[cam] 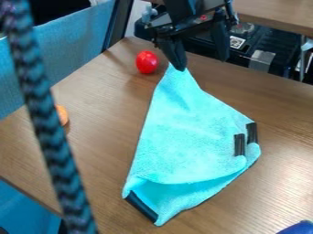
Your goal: Move the object to the right side of the table
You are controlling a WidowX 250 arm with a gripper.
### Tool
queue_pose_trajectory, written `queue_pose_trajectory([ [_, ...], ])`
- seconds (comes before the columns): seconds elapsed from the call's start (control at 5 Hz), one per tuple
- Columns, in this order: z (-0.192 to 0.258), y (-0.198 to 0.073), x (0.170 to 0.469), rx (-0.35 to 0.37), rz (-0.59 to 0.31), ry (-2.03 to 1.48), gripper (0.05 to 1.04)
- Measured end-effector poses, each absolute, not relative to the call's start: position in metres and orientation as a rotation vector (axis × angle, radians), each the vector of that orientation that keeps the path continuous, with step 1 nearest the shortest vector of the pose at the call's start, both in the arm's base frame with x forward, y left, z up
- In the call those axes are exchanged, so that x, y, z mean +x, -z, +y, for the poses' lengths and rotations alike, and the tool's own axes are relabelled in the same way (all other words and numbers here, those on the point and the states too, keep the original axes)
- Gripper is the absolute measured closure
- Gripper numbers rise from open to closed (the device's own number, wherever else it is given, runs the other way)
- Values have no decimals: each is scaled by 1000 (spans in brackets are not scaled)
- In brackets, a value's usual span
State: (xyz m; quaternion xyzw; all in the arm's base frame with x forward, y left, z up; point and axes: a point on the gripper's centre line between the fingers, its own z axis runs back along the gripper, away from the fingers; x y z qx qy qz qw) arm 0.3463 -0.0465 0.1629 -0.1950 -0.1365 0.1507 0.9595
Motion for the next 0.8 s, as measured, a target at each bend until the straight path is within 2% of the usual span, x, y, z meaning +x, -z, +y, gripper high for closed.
queue_pose_trajectory([
  [0.2,-47,-152,346,-393,-247,-306,83],
  [0.6,-35,-112,350,-358,-248,-252,83],
  [0.8,-25,-86,352,-282,-274,-167,83],
])
